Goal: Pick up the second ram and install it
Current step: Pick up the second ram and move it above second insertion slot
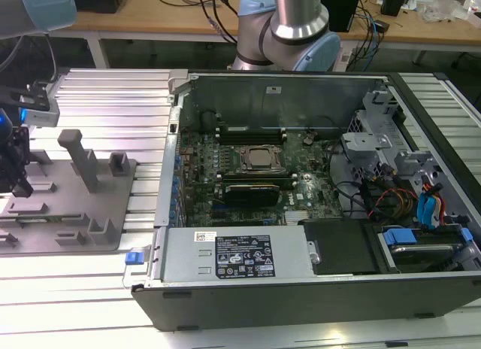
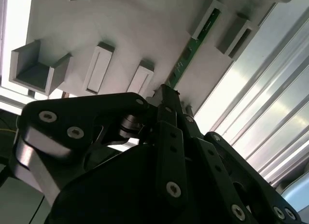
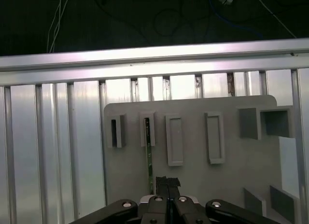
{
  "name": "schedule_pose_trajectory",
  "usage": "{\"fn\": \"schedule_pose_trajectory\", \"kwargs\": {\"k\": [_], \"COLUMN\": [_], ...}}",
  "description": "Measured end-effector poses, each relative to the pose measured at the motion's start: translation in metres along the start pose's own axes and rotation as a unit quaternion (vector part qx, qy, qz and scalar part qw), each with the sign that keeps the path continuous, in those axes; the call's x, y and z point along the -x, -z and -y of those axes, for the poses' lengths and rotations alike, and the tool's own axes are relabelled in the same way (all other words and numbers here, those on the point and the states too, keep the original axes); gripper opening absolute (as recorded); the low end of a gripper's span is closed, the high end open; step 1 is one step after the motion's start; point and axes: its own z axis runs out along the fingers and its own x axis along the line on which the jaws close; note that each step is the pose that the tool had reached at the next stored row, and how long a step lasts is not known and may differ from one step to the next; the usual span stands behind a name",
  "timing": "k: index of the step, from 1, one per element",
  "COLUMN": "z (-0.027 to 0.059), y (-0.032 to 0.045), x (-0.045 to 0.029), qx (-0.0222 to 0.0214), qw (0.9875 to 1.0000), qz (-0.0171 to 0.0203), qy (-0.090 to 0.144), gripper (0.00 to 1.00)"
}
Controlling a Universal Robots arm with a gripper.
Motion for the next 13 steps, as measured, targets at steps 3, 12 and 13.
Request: {"fn": "schedule_pose_trajectory", "kwargs": {"k": [3,12,13], "z": [0.0001,0.0010,0.0011], "y": [-0.0054,-0.0167,-0.0174], "x": [0.0000,-0.0099,-0.0115], "qx": [-0.0001,-0.0001,-0.0001], "qw": [1.0000,1.0000,1.0000], "qz": [0.0000,-0.0001,0.0000], "qy": [0.000,0.000,0.001], "gripper": [0.08,0.08,0.08]}}
